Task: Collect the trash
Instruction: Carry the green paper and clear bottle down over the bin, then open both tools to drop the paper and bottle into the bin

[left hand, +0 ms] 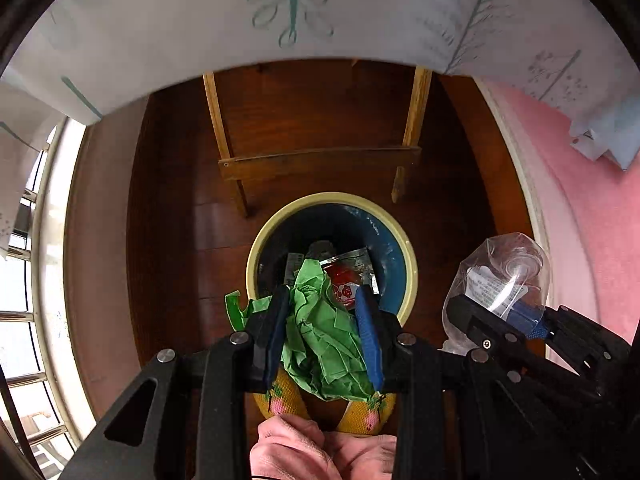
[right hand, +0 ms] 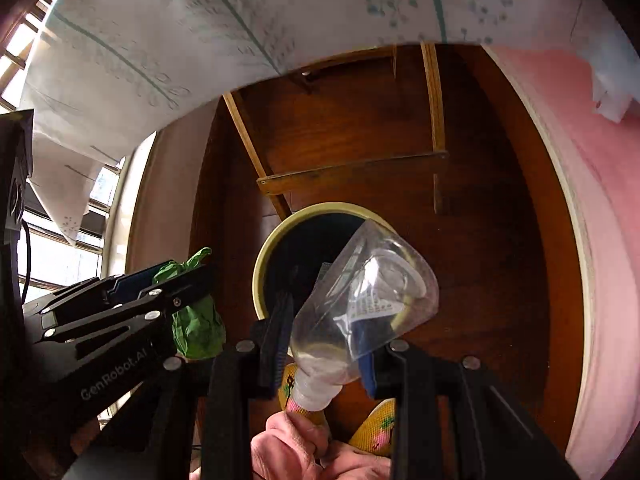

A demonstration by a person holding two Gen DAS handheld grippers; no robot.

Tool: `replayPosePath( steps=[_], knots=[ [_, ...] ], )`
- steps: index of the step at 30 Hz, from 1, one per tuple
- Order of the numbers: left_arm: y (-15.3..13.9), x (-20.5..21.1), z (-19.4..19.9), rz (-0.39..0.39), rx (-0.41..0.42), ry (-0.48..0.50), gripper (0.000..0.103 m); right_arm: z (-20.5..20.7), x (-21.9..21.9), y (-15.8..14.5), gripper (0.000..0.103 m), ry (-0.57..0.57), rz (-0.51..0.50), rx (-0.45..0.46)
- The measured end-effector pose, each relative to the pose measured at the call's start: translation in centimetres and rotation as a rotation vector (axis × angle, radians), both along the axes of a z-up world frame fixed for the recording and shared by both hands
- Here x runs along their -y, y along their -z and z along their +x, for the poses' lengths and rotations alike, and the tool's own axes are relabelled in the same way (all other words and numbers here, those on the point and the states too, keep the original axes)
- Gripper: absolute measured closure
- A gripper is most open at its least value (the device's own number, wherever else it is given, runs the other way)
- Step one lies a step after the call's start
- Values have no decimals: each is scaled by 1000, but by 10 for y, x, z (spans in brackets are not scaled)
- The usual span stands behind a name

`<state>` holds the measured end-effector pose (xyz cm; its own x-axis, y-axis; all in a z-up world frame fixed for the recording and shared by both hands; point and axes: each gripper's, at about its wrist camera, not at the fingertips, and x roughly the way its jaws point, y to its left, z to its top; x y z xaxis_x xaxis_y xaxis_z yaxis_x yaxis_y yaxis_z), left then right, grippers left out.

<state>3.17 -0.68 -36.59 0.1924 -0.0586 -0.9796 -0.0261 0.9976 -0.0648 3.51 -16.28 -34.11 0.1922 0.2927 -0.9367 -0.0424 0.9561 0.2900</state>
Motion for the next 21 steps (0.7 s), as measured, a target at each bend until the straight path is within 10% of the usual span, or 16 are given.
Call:
replayPosePath(
  steps=[7, 11, 16, 21],
  knots=[
    [71, -11, 12, -3, -45, -3, 68, 8, -5, 80, 73, -10, -15, -27],
    [94, -15, 19, -7, -80, -20, 33, 16, -8, 111, 71, -13, -36, -80],
    [109, -24, 22, 0, -101, -40, 31, 21, -2, 125, 45, 20, -35, -114],
    [116, -27, 24, 22, -115, -22, 31, 24, 0, 121, 45, 27, -36, -99]
  ],
)
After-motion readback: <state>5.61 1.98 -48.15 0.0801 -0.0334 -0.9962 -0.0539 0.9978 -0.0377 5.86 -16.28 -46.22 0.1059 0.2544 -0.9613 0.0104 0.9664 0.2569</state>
